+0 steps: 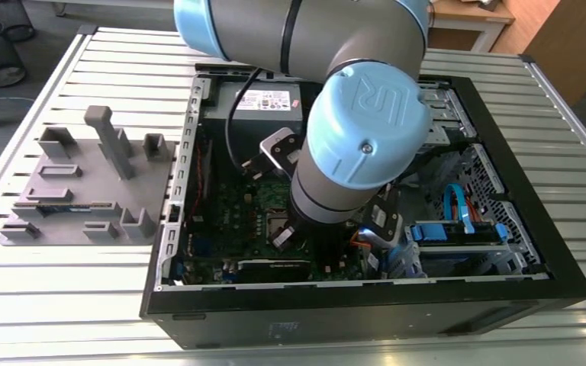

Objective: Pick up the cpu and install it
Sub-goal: 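Install the first cpu locking lever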

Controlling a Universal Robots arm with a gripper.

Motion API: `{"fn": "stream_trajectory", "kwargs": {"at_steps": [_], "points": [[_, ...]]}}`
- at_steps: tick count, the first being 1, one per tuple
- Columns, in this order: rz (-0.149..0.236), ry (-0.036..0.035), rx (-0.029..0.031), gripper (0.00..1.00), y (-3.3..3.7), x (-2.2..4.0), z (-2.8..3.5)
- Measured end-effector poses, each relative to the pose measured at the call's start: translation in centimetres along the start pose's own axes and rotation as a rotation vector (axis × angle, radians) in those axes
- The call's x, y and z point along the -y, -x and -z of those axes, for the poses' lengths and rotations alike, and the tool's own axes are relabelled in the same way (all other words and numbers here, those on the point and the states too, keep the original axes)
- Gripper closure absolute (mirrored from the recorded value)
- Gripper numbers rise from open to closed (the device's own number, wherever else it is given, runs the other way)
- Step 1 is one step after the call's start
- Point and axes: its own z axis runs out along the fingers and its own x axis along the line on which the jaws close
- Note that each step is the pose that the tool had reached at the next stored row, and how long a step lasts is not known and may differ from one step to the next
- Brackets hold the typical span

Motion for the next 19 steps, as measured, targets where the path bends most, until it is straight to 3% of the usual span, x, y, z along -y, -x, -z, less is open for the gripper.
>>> {"fn": "stream_trajectory", "kwargs": {"at_steps": [6,12,19], "points": [[0.000,-0.0001,0.0001,0.89,0.20,-0.28,0.65],[-0.005,-0.0018,0.0003,0.89,0.17,-0.37,0.69],[-0.118,-0.0161,0.0238,0.89,0.14,-0.36,0.59]]}}
